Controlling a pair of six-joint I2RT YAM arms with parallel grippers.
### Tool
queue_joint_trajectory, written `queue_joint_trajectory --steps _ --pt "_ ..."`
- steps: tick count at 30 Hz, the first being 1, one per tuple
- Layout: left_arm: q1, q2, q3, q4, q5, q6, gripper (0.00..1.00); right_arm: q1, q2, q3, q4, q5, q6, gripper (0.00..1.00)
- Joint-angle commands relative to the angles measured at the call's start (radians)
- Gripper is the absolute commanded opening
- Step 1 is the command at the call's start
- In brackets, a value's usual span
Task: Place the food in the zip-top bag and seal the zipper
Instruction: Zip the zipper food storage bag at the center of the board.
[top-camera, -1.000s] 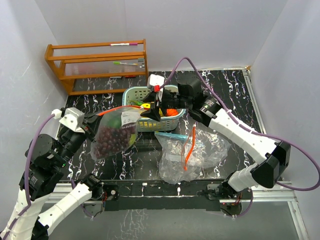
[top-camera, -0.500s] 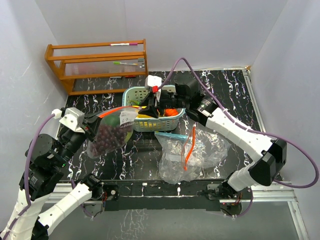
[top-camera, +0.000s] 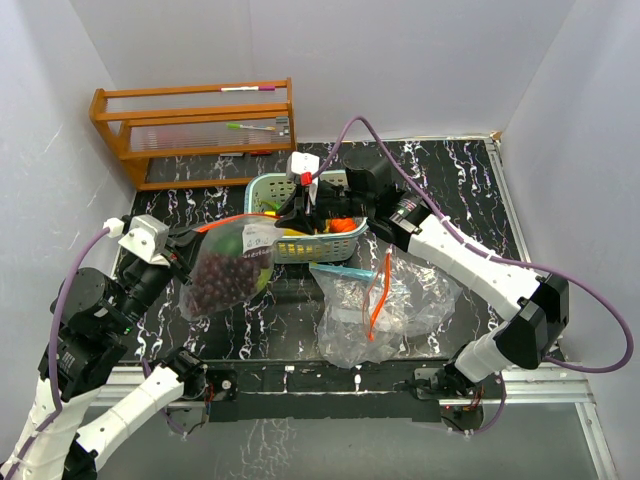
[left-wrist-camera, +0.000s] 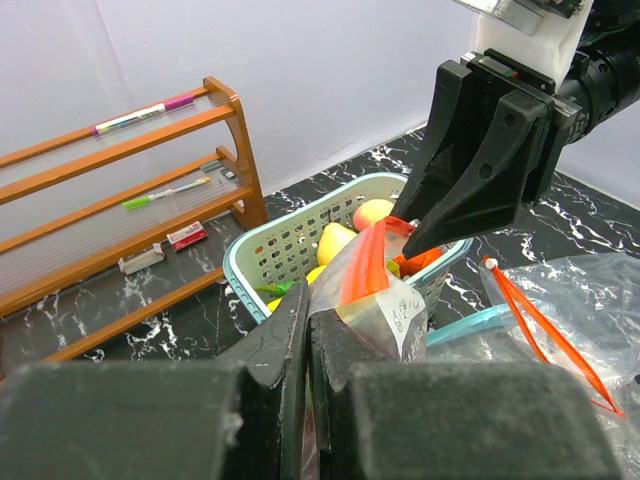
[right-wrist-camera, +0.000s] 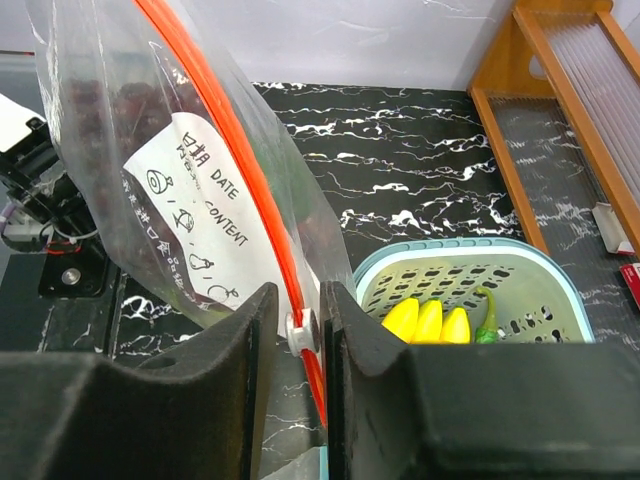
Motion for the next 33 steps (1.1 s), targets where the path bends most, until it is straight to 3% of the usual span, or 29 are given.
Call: queue_joint_trajectory --steps 1,3,7,16,33 --pt "0.001 -0.01 0.028 0.082 -0.001 -0.004 0.0 0.005 -0.025 -0.004 0.078 0.002 0.015 0.22" --pt "0.001 -0.012 0.026 0.083 -0.002 -0.003 0.0 0.005 -0.036 -0.018 0.086 0.007 0.015 0.13" --pt "0.002 -0.014 0.023 0.084 -0.005 -0.003 0.0 0.005 -0.038 -0.019 0.075 0.018 0.013 0.08" --pt "0.002 -0.023 0.037 0.084 -0.025 -0.003 0.0 0.004 0.008 0.006 -0.015 0.054 -0.017 0.08" --pt "-0.008 -0.051 0.054 0.122 -0.123 -0.02 0.0 0.004 -0.04 -0.104 -0.038 0.17 -0.045 0.08"
